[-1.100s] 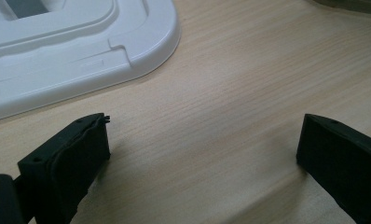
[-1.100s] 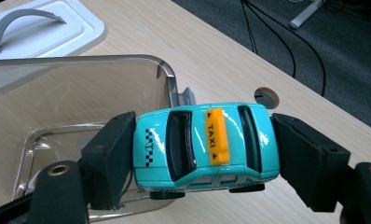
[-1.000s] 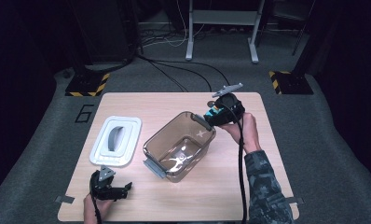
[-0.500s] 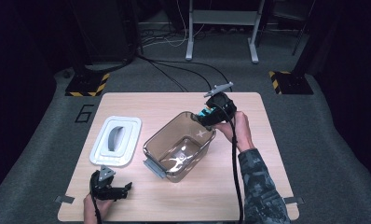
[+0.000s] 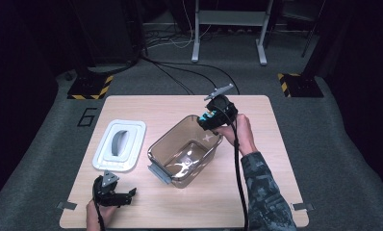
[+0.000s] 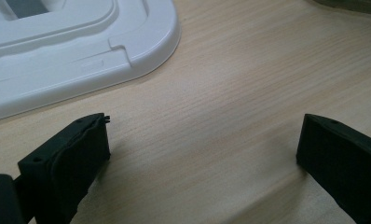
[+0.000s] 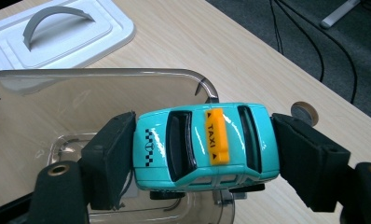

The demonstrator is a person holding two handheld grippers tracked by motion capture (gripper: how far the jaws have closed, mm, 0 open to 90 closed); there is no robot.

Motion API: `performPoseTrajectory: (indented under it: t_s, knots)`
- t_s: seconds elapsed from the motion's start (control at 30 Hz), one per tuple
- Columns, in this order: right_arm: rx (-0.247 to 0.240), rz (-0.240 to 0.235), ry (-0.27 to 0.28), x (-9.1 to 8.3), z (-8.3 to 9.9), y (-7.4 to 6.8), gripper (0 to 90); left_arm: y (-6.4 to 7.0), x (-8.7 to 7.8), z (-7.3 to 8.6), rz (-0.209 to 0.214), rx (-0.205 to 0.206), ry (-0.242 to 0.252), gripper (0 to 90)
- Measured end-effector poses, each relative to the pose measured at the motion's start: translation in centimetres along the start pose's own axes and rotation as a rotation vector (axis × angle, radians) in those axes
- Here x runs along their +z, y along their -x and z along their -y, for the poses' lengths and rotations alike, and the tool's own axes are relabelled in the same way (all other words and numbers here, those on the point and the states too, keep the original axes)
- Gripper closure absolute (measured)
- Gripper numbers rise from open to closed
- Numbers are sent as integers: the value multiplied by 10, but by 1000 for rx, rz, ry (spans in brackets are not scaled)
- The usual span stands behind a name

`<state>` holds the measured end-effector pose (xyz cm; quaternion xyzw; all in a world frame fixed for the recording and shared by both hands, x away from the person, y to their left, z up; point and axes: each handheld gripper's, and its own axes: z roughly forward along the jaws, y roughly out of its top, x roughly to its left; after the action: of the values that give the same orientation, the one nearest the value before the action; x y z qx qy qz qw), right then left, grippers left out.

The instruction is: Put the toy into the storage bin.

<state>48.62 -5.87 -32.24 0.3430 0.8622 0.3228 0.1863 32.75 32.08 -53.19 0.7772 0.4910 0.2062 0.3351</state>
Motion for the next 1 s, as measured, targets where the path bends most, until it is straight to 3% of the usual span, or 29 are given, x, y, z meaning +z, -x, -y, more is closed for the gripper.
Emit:
performPoseTrajectory:
  t_s: [0.67, 0.9, 1.0]
  knots:
    - [-43, -39, -68, 23, -15, -15, 241, 0, 0, 0, 0, 0, 0, 21]
    - [-42, -52, -107, 32, -20, -24, 241, 0, 0, 0, 0, -1, 0, 21]
    - [-19, -56, -133, 40, -21, -29, 241, 0, 0, 0, 0, -1, 0, 21]
